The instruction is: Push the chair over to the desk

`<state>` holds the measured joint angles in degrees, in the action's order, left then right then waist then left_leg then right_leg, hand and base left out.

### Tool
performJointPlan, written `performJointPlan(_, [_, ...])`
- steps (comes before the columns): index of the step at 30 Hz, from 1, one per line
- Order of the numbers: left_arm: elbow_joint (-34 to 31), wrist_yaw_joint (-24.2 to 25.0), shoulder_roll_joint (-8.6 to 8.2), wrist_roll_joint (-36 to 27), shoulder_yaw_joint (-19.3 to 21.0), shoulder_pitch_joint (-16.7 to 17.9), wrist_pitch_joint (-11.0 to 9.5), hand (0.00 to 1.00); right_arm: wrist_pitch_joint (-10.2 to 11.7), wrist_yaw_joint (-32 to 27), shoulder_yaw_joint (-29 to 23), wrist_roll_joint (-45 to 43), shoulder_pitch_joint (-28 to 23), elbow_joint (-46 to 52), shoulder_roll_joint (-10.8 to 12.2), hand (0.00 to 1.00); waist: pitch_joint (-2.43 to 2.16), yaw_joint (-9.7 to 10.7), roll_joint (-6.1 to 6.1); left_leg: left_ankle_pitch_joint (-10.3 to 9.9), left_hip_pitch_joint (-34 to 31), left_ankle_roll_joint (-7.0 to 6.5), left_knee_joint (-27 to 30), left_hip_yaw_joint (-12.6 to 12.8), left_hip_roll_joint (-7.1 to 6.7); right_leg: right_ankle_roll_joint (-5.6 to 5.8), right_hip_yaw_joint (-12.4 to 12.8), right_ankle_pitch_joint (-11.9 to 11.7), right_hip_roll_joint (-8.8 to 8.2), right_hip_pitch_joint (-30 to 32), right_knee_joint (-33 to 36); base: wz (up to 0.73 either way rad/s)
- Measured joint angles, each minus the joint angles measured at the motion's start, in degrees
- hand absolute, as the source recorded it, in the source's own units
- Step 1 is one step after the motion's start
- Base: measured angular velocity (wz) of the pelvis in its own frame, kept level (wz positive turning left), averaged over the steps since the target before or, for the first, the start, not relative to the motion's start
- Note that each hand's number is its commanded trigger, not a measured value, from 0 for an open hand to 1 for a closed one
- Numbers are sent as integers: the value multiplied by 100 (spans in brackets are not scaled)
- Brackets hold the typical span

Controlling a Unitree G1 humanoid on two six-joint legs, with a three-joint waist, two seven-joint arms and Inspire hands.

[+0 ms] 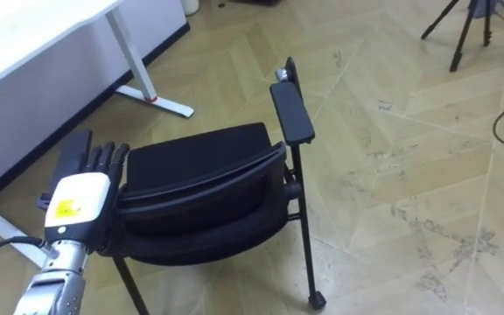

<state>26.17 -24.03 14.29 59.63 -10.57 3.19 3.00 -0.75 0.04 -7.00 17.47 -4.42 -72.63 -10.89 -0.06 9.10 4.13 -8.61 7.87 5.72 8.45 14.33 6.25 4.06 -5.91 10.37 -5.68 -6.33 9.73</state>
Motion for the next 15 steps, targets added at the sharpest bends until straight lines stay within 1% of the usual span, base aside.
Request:
performJointPlan(1, [13, 0, -16, -10, 12, -14, 8, 100, -9, -11, 0, 0, 0, 2, -4, 0, -5, 1, -9, 0, 1, 0, 0, 1, 0, 0, 3, 0, 0, 0, 2, 0])
performJointPlan(3, [45, 0, -27, -15, 24, -39, 32, 100, -23, -58, -1, -3, 0, 2, -7, 0, -33, 0, -55, 0, 13, 0, 0, 5, 0, 0, 15, -1, 0, -4, 7, 0])
performJointPlan(5, [74, -2, -26, -35, 27, -45, 31, 100, -23, -75, -5, -9, 2, 4, -18, 0, -43, -3, -73, 0, 40, 0, 0, 19, 0, 0, 33, -1, 1, -24, 8, -4])
performJointPlan(15, [184, -4, -46, -51, 94, -151, 17, 100, -20, -191, -123, -12, -3, 14, -22, 0, -38, 3, -79, 0, 87, 0, -12, 54, 0, 0, 60, -3, 2, -63, -4, -1])
